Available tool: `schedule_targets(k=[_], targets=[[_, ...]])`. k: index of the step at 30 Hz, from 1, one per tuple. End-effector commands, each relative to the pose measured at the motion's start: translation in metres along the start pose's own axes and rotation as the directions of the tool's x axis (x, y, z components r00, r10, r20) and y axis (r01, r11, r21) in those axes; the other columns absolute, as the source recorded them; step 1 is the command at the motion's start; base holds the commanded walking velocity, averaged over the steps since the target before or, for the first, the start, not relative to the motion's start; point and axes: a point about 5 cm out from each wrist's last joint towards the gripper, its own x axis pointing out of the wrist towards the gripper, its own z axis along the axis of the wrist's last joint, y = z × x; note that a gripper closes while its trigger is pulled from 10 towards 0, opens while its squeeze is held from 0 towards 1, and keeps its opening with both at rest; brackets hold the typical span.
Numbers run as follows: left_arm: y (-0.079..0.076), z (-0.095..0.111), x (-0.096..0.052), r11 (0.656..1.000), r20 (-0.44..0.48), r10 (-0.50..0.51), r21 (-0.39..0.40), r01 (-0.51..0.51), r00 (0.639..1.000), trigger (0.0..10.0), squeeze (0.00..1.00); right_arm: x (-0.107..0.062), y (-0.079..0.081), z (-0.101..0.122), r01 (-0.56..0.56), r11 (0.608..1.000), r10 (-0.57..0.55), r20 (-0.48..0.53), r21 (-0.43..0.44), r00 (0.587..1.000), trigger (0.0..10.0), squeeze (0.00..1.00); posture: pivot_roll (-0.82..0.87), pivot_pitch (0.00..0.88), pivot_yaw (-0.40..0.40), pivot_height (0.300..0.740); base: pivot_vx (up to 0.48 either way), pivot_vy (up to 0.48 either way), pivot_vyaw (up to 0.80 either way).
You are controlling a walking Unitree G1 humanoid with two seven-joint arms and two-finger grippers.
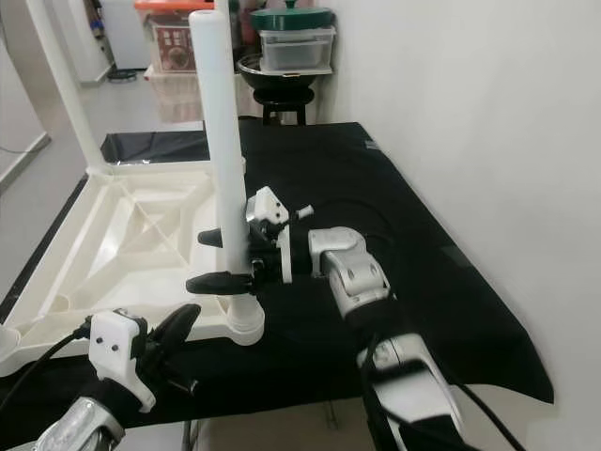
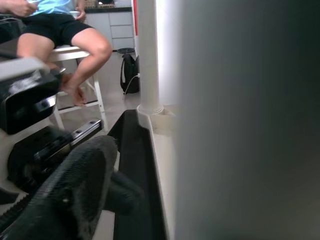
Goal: Building children table
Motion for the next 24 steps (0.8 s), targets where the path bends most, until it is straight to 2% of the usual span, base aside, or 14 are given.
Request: schedule_targets(k=[1,9,12,14,15,16,17,18,19,20,21,22,24], targets=[[0.0,-0.004,-0.001,1.0,-0.024,0.008,-0.003,-0.009,1.0,10.0,0.0,-0.001,-0.001,-0.004,-0.007,1.0,0.007,0.0,0.012,1.0,0.0,0.0,0.03,0.0,-0.035,0.74,0.0,0.0,0.0],[-0.001,-0.003,-0.001,1.0,-0.023,0.01,-0.004,-0.01,1.0,10.0,0.0,-0.008,-0.004,-0.011,0.021,1.0,-0.021,0.026,0.018,0.999,0.0,0.0,0.03,0.0,-0.035,0.74,0.0,0.0,0.0],[-0.001,-0.003,-0.001,1.0,-0.024,0.009,-0.007,-0.01,1.0,10.0,0.0,-0.014,-0.005,-0.017,0.079,0.997,-0.079,0.027,0.011,0.996,0.0,0.0,0.03,0.0,-0.035,0.74,0.0,0.0,0.0],[-0.001,-0.003,-0.002,1.0,-0.024,0.009,-0.008,-0.009,1.0,10.0,0.0,-0.019,-0.006,-0.029,0.229,0.973,-0.23,0.02,0.035,0.973,0.0,0.0,0.02,0.0,-0.043,0.74,0.0,0.0,0.0],[-0.001,-0.003,-0.002,1.0,-0.024,0.009,-0.008,-0.009,1.0,10.0,0.0,-0.019,-0.006,-0.029,0.229,0.973,-0.23,0.02,0.035,0.973,0.0,0.0,0.02,0.0,-0.043,0.74,0.0,0.0,0.0],[0.0,-0.003,-0.002,1.0,-0.025,0.01,-0.007,-0.01,1.0,10.0,0.0,-0.018,-0.007,-0.039,0.371,0.927,-0.372,0.003,0.05,0.928,0.0,0.0,0.03,0.0,-0.045,0.74,0.0,0.0,0.0],[0.0,-0.003,-0.002,1.0,-0.026,0.01,-0.003,-0.01,1.0,10.0,0.0,-0.016,-0.01,-0.051,0.549,0.828,-0.55,-0.028,0.11,0.835,0.0,0.0,0.03,0.0,-0.047,0.74,0.0,0.0,0.0],[0.002,-0.002,-0.002,1.0,-0.027,0.011,0.001,-0.011,1.0,10.0,0.0,-0.008,0.0,-0.075,0.725,0.628,-0.744,-0.053,0.282,0.666,0.0,0.0,0.03,0.0,-0.049,0.74,0.0,0.0,0.0],[0.002,-0.002,-0.002,1.0,-0.027,0.011,0.001,-0.011,1.0,10.0,0.0,-0.008,0.0,-0.075,0.725,0.628,-0.744,-0.053,0.282,0.666,0.0,0.0,0.03,0.0,-0.049,0.74,0.0,0.0,0.0],[0.003,-0.002,-0.002,1.0,-0.028,0.01,0.005,-0.01,1.0,10.0,0.0,0.004,0.02,-0.082,0.766,0.616,-0.769,-0.069,0.186,0.635,0.0,0.0,0.04,0.0,-0.045,0.74,0.0,0.0,0.0],[0.003,-0.002,-0.002,1.0,-0.028,0.01,0.005,-0.01,1.0,10.0,0.0,0.004,0.02,-0.082,0.766,0.616,-0.769,-0.069,0.186,0.635,0.0,0.0,0.04,0.0,-0.045,0.74,0.0,0.0,0.0],[0.004,-0.002,-0.002,1.0,-0.029,0.009,0.008,-0.009,1.0,10.0,0.0,0.015,0.035,-0.082,0.766,0.634,-0.765,-0.052,0.107,0.642,0.0,0.0,0.03,0.0,-0.042,0.74,0.0,0.0,0.0],[0.005,-0.003,-0.002,1.0,-0.032,0.012,0.013,-0.012,0.999,10.0,0.0,0.018,0.038,-0.077,0.754,0.649,-0.756,-0.026,0.101,0.654,0.0,0.0,0.01,0.0,-0.025,0.74,0.0,0.0,0.0]])
